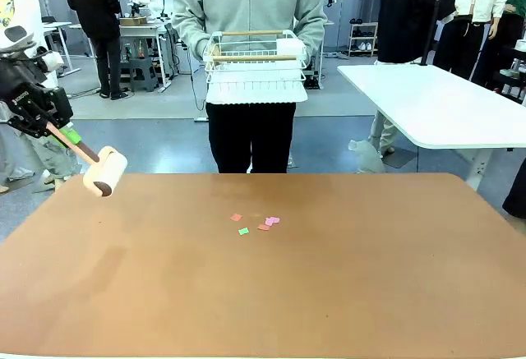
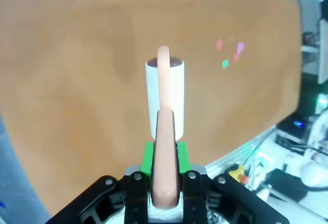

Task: Clean the table.
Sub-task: Clean the table with the Lint Roller when the human lifts the Dish drying rack.

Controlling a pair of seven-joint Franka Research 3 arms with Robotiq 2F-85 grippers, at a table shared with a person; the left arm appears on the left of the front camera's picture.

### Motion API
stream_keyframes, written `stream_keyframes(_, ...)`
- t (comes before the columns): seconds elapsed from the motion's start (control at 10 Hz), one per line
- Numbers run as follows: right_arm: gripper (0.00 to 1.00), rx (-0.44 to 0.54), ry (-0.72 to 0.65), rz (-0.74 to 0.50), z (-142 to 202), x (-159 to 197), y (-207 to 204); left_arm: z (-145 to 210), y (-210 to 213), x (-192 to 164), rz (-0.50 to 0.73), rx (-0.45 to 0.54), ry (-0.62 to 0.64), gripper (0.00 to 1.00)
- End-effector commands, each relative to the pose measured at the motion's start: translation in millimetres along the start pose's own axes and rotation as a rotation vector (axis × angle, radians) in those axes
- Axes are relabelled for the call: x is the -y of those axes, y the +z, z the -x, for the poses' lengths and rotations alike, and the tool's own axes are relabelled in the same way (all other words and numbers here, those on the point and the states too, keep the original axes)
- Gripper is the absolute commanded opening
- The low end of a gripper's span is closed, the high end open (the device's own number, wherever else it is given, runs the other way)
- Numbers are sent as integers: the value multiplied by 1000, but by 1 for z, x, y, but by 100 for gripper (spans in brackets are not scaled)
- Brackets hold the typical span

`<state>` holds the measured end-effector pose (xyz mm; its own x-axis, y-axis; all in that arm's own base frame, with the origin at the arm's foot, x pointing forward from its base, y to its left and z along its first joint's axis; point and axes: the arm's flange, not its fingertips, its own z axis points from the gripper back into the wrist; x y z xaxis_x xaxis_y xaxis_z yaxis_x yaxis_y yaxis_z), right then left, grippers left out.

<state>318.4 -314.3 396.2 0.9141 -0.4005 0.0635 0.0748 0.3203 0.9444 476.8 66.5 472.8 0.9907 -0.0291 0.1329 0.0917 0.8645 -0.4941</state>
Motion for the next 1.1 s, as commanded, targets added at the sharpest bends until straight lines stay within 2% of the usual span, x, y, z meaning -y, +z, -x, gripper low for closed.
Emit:
stream_keyframes(0.0,100,1,-13,11,1,-6,2,-1,-4,3,-20,-17,-23,21)
stream_keyframes(0.4,100,1,-13,11,1,-6,2,-1,-4,2,-8,-12,-9,21)
stream_keyframes(1.0,100,1,-13,11,1,-6,2,-26,-96,11,126,-77,-22,21)
